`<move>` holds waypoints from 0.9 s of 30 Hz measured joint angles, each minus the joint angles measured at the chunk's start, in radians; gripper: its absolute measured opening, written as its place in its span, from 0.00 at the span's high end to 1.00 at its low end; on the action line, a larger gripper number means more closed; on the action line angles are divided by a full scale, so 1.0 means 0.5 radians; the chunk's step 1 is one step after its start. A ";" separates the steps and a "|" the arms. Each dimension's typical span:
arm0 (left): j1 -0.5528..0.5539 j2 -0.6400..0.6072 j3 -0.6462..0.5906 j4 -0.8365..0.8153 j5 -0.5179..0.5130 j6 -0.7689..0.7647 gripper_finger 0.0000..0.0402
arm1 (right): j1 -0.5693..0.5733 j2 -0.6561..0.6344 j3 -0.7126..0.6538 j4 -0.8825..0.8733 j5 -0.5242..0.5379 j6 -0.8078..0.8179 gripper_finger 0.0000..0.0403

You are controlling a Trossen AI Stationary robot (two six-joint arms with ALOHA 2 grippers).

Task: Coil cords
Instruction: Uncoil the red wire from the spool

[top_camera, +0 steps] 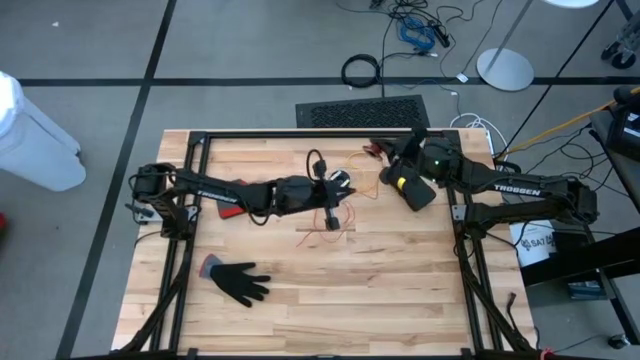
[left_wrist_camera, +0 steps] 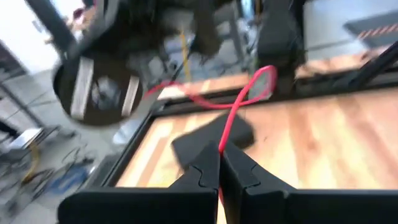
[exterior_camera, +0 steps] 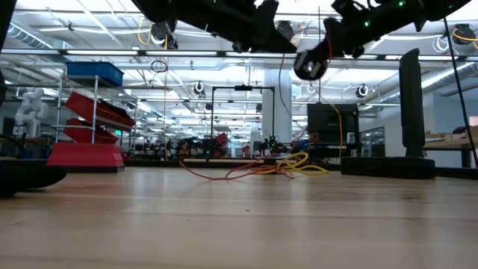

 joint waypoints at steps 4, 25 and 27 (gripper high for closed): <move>0.052 0.004 0.000 -0.167 -0.125 0.011 1.00 | 0.002 0.000 0.000 0.169 -0.280 0.040 1.00; 0.318 -0.239 -0.002 -0.422 -0.452 0.153 1.00 | -0.017 0.000 0.000 -0.614 -0.084 0.123 1.00; 0.285 -0.300 -0.002 -0.389 -0.365 0.153 1.00 | -0.045 0.000 0.000 -0.605 -0.004 0.097 1.00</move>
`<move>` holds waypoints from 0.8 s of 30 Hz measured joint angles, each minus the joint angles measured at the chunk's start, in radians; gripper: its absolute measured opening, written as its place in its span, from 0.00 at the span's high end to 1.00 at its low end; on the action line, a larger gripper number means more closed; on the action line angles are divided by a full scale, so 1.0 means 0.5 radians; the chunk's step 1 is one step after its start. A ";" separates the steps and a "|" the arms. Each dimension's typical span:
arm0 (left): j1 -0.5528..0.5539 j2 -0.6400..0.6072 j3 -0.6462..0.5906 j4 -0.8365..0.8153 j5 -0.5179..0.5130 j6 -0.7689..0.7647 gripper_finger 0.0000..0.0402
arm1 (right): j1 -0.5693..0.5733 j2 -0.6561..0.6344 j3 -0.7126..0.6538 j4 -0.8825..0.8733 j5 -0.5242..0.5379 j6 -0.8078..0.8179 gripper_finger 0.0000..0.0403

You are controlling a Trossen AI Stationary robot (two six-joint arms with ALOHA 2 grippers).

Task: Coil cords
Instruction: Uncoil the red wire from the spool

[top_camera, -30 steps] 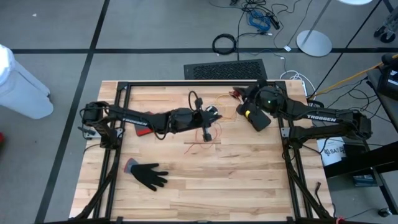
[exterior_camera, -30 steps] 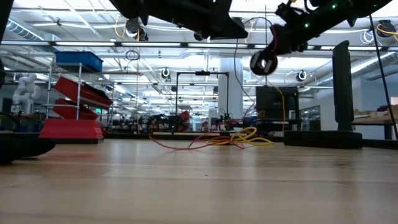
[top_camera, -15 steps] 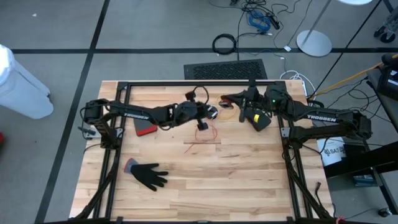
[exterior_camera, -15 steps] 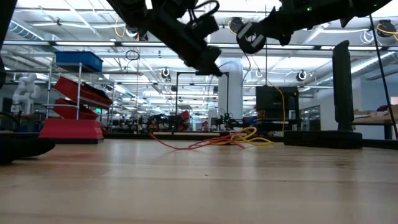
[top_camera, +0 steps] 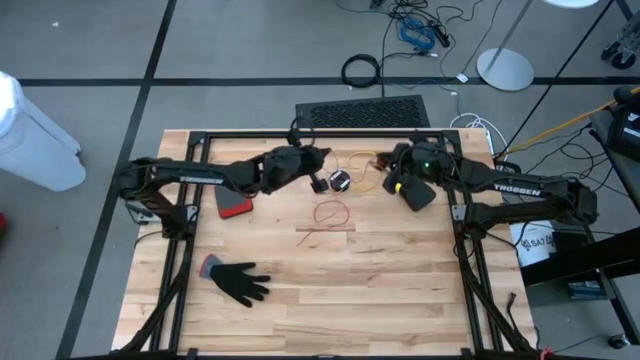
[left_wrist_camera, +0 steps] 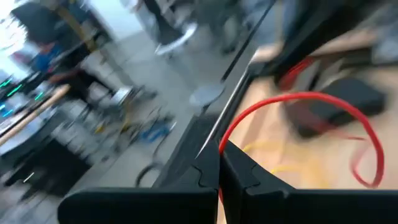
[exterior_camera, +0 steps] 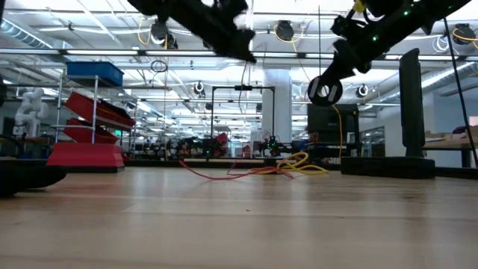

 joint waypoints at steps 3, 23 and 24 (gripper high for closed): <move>-0.066 -0.068 0.000 0.024 0.059 0.001 1.00 | -0.059 0.000 0.000 0.044 0.061 -0.045 1.00; -0.157 0.015 -0.129 -0.490 0.003 -0.107 1.00 | -0.086 0.000 0.000 0.808 -0.665 -0.161 1.00; -0.134 0.028 -0.129 -0.528 -0.007 -0.107 1.00 | -0.072 0.000 0.000 0.812 -0.715 -0.162 1.00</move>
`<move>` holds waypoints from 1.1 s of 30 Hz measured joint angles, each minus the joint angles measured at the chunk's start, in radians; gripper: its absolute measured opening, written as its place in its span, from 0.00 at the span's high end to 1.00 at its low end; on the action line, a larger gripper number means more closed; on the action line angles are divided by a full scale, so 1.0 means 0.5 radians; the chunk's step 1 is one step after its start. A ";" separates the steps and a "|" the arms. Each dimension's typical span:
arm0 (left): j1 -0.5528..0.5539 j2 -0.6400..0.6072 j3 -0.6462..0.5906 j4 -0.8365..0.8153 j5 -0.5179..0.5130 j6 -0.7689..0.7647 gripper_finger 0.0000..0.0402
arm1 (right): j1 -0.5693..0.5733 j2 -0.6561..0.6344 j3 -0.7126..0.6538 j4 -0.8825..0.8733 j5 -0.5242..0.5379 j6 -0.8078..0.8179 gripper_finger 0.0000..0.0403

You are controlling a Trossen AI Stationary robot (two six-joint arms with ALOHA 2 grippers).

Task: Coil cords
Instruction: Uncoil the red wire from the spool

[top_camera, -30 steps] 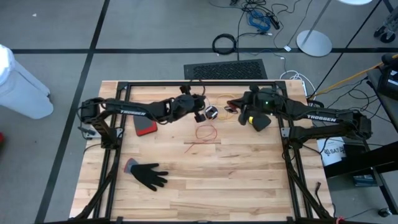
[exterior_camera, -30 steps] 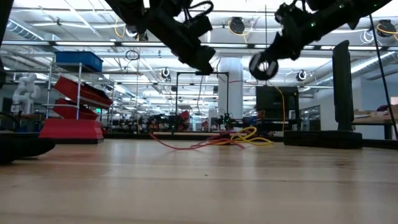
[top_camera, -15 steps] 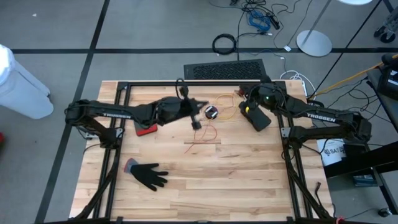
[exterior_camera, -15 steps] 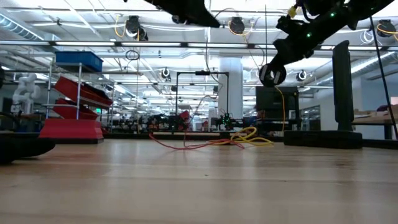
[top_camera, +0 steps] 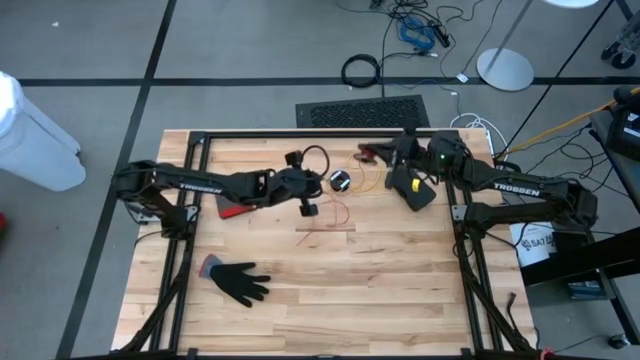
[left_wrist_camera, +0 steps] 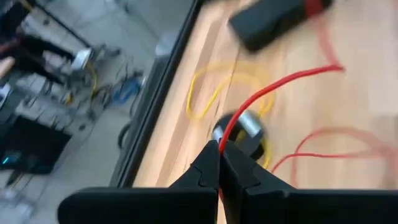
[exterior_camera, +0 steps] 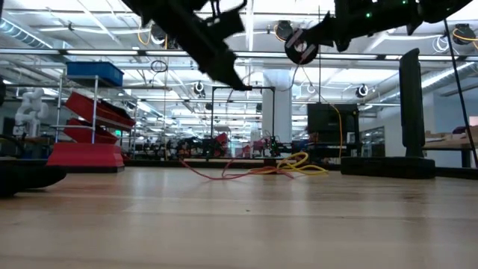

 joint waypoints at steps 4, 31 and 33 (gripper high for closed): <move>0.085 0.040 0.000 -0.123 0.007 -0.092 0.99 | 0.051 0.000 0.000 0.003 0.023 0.006 1.00; 0.092 0.045 0.000 -0.082 0.451 -0.170 0.26 | 0.054 0.000 0.000 -0.190 0.317 -0.060 1.00; 0.110 0.045 0.000 -0.216 0.436 -0.208 0.26 | 0.052 0.000 0.000 -0.188 0.318 -0.063 1.00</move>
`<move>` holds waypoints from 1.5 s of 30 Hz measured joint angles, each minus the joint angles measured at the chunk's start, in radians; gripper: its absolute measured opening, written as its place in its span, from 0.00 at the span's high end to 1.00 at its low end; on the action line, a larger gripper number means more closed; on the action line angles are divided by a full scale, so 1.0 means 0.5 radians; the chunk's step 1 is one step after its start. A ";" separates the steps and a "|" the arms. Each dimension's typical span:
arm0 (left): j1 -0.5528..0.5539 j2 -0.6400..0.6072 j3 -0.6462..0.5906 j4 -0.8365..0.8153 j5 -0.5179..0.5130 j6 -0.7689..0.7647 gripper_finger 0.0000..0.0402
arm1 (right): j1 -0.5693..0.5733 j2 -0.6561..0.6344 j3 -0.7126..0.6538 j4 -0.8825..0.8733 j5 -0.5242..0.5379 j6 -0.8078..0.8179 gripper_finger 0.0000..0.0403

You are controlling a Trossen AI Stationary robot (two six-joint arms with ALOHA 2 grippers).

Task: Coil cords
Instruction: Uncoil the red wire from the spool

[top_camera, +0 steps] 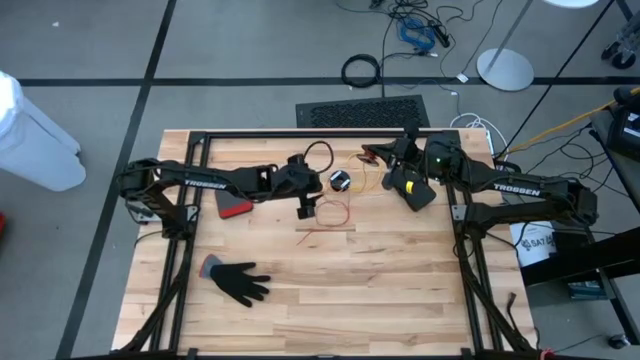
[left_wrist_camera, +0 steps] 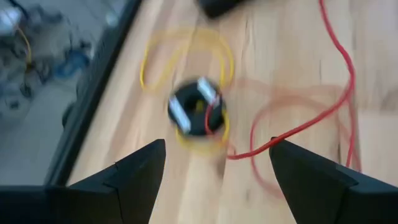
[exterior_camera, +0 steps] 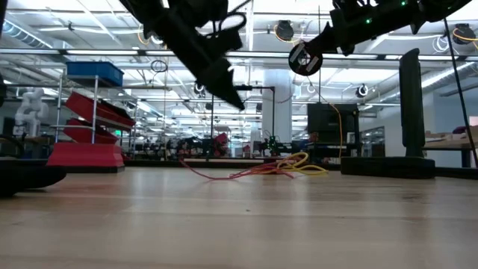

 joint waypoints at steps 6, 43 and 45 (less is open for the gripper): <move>0.009 0.000 0.000 -0.196 0.150 -0.040 0.26 | -0.013 0.000 0.000 0.000 0.046 -0.019 1.00; 0.082 0.520 0.120 1.784 0.629 -0.654 0.28 | 0.016 0.000 0.001 0.076 -0.020 0.046 1.00; 0.082 0.520 0.120 1.829 0.628 -0.628 0.32 | 0.016 0.001 0.001 0.059 -0.019 0.038 1.00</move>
